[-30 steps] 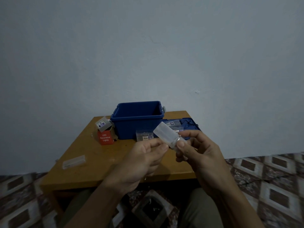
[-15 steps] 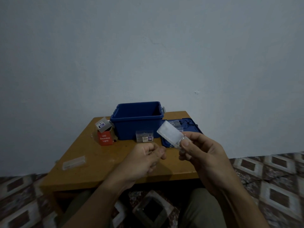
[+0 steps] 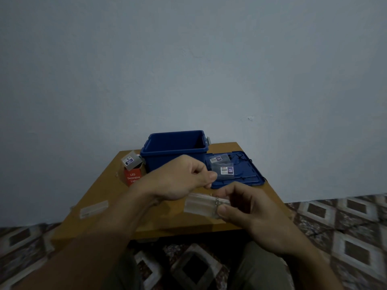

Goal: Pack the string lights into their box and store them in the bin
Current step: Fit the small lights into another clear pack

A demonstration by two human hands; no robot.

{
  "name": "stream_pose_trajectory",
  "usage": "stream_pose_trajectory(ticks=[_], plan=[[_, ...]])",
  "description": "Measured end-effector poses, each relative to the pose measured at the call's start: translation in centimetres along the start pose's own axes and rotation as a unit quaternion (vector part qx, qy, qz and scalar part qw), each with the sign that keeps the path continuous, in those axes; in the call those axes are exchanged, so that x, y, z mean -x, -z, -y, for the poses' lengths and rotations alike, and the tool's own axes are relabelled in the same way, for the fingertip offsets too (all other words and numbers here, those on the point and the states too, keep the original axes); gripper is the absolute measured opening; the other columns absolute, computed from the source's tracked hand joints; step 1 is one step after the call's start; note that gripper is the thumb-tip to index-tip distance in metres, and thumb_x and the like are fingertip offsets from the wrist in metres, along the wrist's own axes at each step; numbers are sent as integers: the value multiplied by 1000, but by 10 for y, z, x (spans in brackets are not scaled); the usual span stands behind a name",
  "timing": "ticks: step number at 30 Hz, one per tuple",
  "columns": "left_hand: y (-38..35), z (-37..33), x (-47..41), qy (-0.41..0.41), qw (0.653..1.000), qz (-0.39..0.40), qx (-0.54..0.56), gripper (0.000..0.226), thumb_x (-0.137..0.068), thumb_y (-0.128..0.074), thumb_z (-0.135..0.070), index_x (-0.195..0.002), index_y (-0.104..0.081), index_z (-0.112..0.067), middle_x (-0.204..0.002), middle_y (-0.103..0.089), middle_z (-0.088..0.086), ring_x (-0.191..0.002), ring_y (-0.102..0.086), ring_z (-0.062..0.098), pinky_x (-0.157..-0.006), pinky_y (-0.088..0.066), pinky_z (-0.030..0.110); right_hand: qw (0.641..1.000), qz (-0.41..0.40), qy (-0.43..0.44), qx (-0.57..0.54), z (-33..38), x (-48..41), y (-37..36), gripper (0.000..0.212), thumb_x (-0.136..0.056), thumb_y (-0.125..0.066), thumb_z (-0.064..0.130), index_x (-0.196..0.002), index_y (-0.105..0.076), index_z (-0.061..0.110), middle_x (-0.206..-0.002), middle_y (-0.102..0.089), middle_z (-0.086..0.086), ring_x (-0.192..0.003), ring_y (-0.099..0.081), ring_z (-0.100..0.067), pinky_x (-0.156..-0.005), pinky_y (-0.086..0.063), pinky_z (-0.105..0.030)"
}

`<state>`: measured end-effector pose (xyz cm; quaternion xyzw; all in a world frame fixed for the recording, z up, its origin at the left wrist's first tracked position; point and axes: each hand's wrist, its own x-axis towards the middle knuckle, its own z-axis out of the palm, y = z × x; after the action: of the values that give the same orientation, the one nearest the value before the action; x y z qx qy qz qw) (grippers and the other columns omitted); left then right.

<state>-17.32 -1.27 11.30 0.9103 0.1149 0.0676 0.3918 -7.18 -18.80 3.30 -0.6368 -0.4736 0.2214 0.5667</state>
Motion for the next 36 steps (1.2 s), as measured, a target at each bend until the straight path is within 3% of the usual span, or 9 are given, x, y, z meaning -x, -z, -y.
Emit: stream_pose_trajectory(ticks=[3,7,10,15,19,22,29,36], plan=[[-5,-9,9,-18,997,-55,-43,29,-95,-62,-42,-75,-71,-24,-65,-64,-11,-61,-56,-3,-65,-45,26,996,-59,20,63,-3,-3,-6,10,-94,-68,27,-102,-65,32,-95,-71,2,-88,-67,-19,-78,-56,-41],[-20,-14,25,-43,992,-115,-1,17,-93,-64,-38,-84,-73,-27,-68,-67,-12,-65,-60,-2,-64,-49,22,977,-178,58,106,-2,-5,-11,14,-93,-68,21,-103,-63,29,-92,-71,8,-85,-68,-6,-74,-57,-27],[-36,-11,32,-76,983,-149,76,16,-93,-63,-30,-83,-74,-24,-58,-62,-14,-56,-54,-3,-57,-44,17,966,-226,85,89,-2,-6,-12,14,-93,-68,20,-104,-63,28,-95,-70,7,-87,-68,-10,-75,-58,-34],[-49,6,29,-24,973,-157,170,14,-93,-66,-28,-88,-76,-20,-56,-60,-12,-47,-50,-4,-48,-37,10,953,-264,109,104,-3,-5,-15,18,-94,-65,21,-107,-60,32,-99,-65,4,-90,-64,-14,-73,-56,-40],[-54,10,25,37,957,-164,236,23,-91,-69,-36,-87,-70,-14,-58,-56,-6,-39,-44,-2,-43,-32,12,949,-285,109,78,-4,-7,-17,17,-95,-65,20,-108,-61,31,-91,-64,5,-80,-61,-11,-67,-50,-25],[-55,8,26,34,952,-135,271,17,-96,-64,-32,-103,-70,-18,-54,-49,-8,-37,-38,0,-40,-30,11,955,-276,106,32,-2,-7,-17,20,-95,-64,16,-110,-62,30,-81,-64,13,-74,-61,-7,-63,-47,-16],[-49,12,28,-4,944,-98,314,16,-101,-56,-21,-113,-65,-19,-53,-37,-3,-40,-25,7,-39,-22,20,975,-195,95,-54,5,-4,-10,33,-91,-64,25,-123,-65,24,-77,-67,-4,-76,-67,-18,-72,-56,-24],[-47,18,28,-3,934,-36,357,23,-101,-56,-18,-124,-61,-20,-52,-34,-3,-39,-24,8,-37,-23,19,974,-178,82,-109,4,-3,-6,27,-87,-69,25,-114,-69,21,-78,-63,-8,-77,-69,-25,-76,-59,-33]])
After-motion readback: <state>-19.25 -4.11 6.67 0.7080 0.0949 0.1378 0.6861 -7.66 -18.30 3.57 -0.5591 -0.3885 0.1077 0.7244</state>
